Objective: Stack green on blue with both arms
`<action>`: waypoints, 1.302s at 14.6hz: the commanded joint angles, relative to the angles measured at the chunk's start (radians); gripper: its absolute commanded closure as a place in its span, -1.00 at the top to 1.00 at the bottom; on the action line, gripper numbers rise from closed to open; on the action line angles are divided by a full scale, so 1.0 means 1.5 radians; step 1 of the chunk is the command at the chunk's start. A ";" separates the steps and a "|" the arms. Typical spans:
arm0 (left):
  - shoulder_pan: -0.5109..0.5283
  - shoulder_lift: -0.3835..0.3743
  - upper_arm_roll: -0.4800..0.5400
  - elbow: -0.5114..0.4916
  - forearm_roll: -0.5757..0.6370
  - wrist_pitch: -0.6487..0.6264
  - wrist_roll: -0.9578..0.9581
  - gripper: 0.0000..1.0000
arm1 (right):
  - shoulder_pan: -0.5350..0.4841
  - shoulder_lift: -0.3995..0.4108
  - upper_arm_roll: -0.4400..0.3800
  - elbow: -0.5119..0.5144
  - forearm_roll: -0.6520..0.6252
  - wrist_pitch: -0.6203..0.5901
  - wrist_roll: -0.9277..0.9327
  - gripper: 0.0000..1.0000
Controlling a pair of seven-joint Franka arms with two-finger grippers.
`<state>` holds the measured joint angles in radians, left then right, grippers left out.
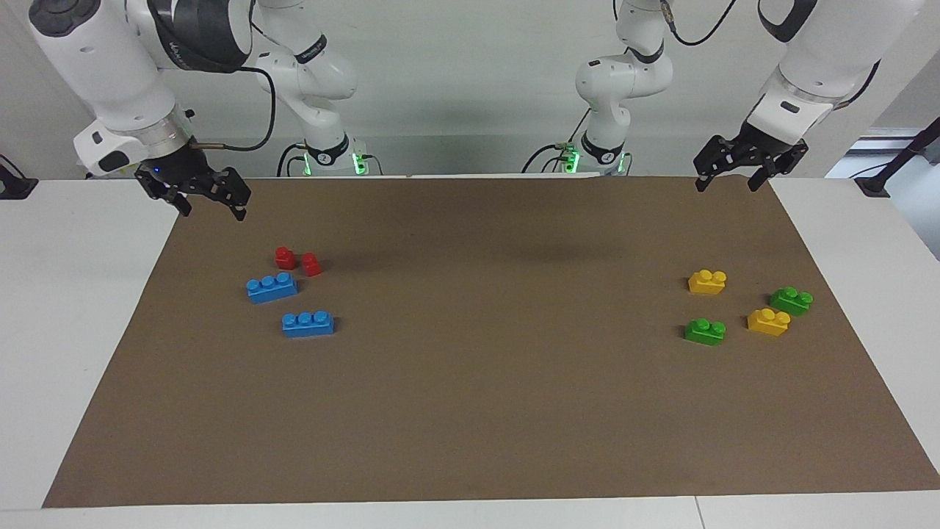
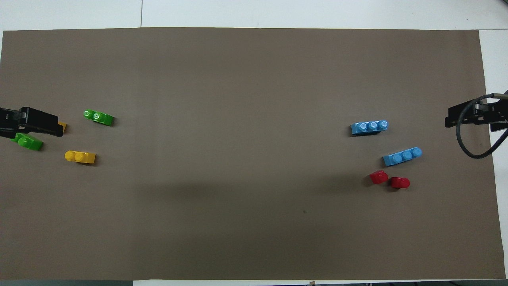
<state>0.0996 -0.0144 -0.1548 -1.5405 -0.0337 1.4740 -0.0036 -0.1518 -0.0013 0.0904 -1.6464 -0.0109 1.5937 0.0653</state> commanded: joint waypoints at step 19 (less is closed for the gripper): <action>-0.002 -0.033 0.006 -0.046 -0.004 -0.003 0.002 1.00 | -0.003 0.001 -0.001 -0.002 -0.004 0.012 -0.008 1.00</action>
<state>0.1002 -0.0220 -0.1513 -1.5652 -0.0337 1.4709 -0.0036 -0.1517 -0.0012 0.0843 -1.6463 -0.0110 1.5959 0.0653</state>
